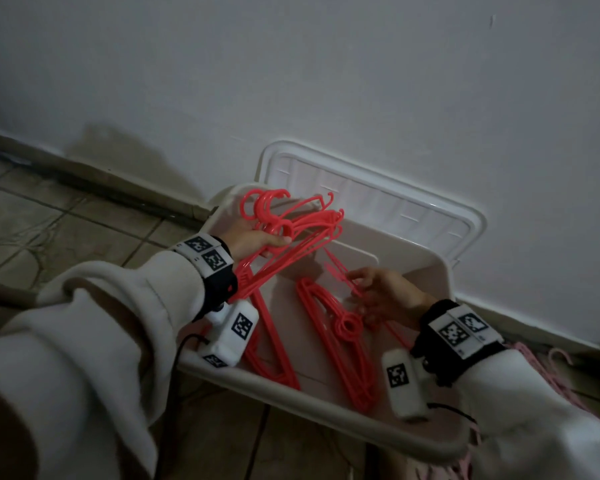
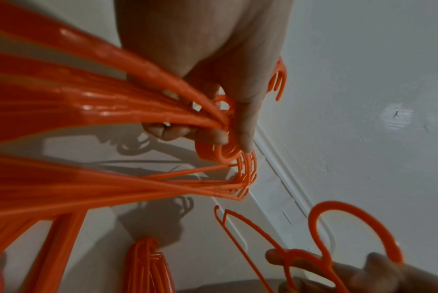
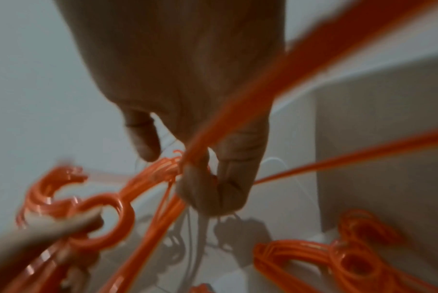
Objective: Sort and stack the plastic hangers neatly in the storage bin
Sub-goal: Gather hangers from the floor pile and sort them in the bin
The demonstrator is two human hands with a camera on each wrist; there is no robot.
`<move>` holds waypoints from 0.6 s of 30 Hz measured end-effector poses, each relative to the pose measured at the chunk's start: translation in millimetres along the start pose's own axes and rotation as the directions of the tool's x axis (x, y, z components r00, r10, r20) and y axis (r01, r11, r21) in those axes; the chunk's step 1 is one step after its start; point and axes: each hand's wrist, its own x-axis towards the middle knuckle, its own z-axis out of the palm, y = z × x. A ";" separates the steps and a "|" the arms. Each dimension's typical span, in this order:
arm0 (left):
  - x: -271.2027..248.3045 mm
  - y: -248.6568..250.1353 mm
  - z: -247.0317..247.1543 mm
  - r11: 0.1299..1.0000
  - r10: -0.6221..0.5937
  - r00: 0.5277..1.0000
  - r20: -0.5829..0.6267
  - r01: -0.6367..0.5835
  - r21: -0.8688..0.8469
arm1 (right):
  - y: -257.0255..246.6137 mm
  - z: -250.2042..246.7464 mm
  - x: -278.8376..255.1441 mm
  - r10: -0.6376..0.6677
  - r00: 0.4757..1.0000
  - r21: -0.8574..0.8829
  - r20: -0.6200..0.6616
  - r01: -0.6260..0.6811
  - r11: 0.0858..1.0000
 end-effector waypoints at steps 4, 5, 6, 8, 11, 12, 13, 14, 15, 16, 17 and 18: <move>-2.4 -0.4 0.2 0.999 -0.030 1.000 0.004 0.030 0.021 | 8.0 -1.8 -8.1 -0.038 0.998 -0.239 0.041 0.047 0.970; -2.7 -0.5 0.6 0.999 -0.034 0.999 -0.001 0.034 0.042 | 10.1 -3.2 -6.6 -0.041 0.999 -0.317 0.030 0.049 0.947; -2.0 -1.1 0.4 0.997 -0.040 0.999 -0.008 0.040 0.058 | 12.0 -4.8 -5.6 -0.049 0.998 -0.402 0.030 0.057 0.914; -1.7 -1.5 1.9 0.996 -0.051 0.999 -0.010 0.052 0.079 | 12.1 -8.9 -5.7 -0.098 0.994 -0.628 0.052 0.109 0.771; -1.0 -3.4 4.0 0.992 -0.073 0.997 -0.010 0.073 0.103 | 8.8 -19.0 -9.4 -0.231 0.969 -0.869 0.088 0.188 0.458; -1.8 -3.8 4.9 0.991 -0.076 0.997 0.003 0.075 0.108 | 7.4 -21.4 -10.0 -0.260 0.959 -0.895 0.110 0.209 0.393; -2.9 -3.7 6.6 0.990 -0.079 0.997 0.022 0.076 0.121 | 6.5 -22.8 -10.6 -0.278 0.952 -0.914 0.130 0.223 0.338; -4.7 -2.6 8.5 0.986 -0.099 0.994 0.047 0.092 0.139 | 5.4 -22.3 -11.3 -0.287 0.947 -0.930 0.143 0.228 0.288; -6.2 -1.9 11.8 0.983 -0.118 0.989 0.084 0.104 0.149 | 3.8 -20.7 -11.2 -0.297 0.943 -0.940 0.150 0.229 0.252; -8.1 -0.8 15.3 0.983 -0.124 0.985 0.122 0.105 0.151 | 2.9 -18.3 -10.6 -0.323 0.934 -0.942 0.155 0.238 0.237; -10.1 0.0 19.3 0.984 -0.120 0.979 0.166 0.095 0.152 | 1.8 -15.0 -9.0 -0.368 0.916 -0.934 0.159 0.261 0.246; -11.9 1.4 22.8 0.985 -0.122 0.972 0.201 0.093 0.146 | 0.7 -11.4 -6.1 -0.426 0.888 -0.914 0.172 0.305 0.267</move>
